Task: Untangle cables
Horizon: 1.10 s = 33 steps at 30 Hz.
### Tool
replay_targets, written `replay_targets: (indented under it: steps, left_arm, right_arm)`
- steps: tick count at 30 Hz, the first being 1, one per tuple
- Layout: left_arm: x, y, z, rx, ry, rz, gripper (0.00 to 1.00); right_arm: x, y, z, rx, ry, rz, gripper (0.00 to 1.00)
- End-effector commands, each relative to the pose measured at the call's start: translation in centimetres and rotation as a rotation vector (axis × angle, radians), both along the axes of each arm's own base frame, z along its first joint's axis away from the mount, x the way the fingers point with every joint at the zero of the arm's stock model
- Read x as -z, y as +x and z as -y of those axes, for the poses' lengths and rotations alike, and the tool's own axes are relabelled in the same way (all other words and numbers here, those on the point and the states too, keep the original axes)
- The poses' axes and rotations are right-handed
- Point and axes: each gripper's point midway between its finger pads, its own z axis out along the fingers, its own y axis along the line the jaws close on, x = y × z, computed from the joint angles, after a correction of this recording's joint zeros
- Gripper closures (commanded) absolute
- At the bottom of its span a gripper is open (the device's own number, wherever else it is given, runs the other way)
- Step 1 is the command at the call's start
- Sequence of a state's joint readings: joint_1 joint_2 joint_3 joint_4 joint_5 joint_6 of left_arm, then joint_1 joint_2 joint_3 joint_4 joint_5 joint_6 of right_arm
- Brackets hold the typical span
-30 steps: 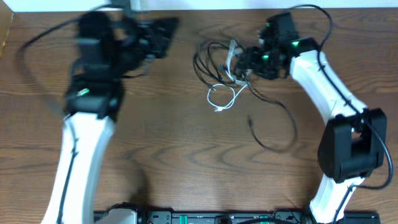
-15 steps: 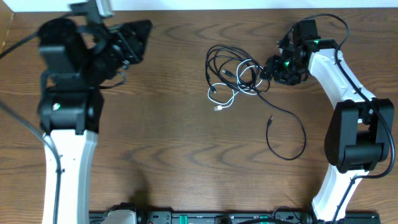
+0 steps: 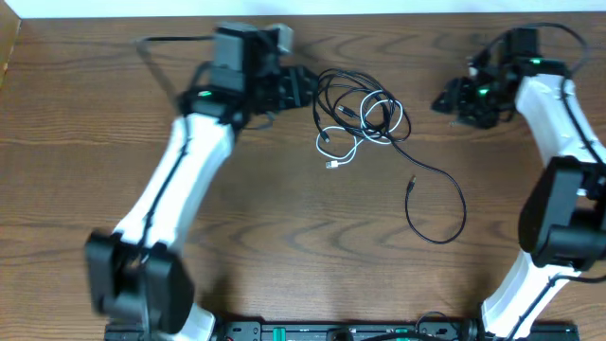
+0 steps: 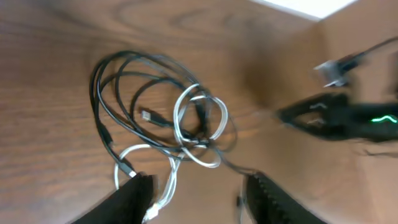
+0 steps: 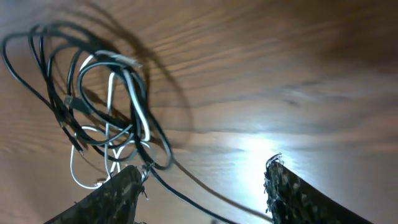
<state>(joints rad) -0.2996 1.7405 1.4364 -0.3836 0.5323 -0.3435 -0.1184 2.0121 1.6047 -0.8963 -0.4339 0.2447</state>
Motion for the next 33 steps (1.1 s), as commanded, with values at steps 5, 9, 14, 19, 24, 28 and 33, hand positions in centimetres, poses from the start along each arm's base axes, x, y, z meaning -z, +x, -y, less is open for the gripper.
replay_targets:
  steps: [5, 9, 14, 19, 24, 28, 33]
  left_arm:
    - [8.8, 2.6, 3.6, -0.048, 0.120, -0.038, 0.16]
    - [13.1, 3.4, 4.5, -0.107, 0.138, -0.089, 0.16]
    - [16.4, 3.4, 5.4, -0.109, 0.159, -0.117, 0.18]
    - [18.1, 3.0, 5.5, -0.131, 0.224, -0.117, 0.30]
    - [18.3, 3.0, 5.9, -0.170, 0.272, -0.087, 0.34]
    - [18.2, 3.2, 6.0, -0.196, 0.304, -0.053, 0.34]
    - [19.8, 2.8, 5.9, -0.195, 0.340, -0.065, 0.35]
  right_arm:
    - [-2.1, 0.0, -0.2, -0.026, 0.009, 0.041, 0.37]
    - [-2.0, -0.2, -0.4, -0.033, 0.008, 0.035, 0.37]
    - [-1.8, -0.6, -0.4, -0.064, -0.007, 0.029, 0.37]
    - [-1.5, -1.1, -0.1, -0.076, -0.031, 0.012, 0.37]
    - [-1.4, -1.4, -0.1, -0.086, -0.035, 0.004, 0.37]
    - [-1.4, -1.7, -0.1, -0.108, -0.040, -0.002, 0.38]
    - [-1.3, -2.0, -0.1, -0.123, -0.042, -0.005, 0.38]
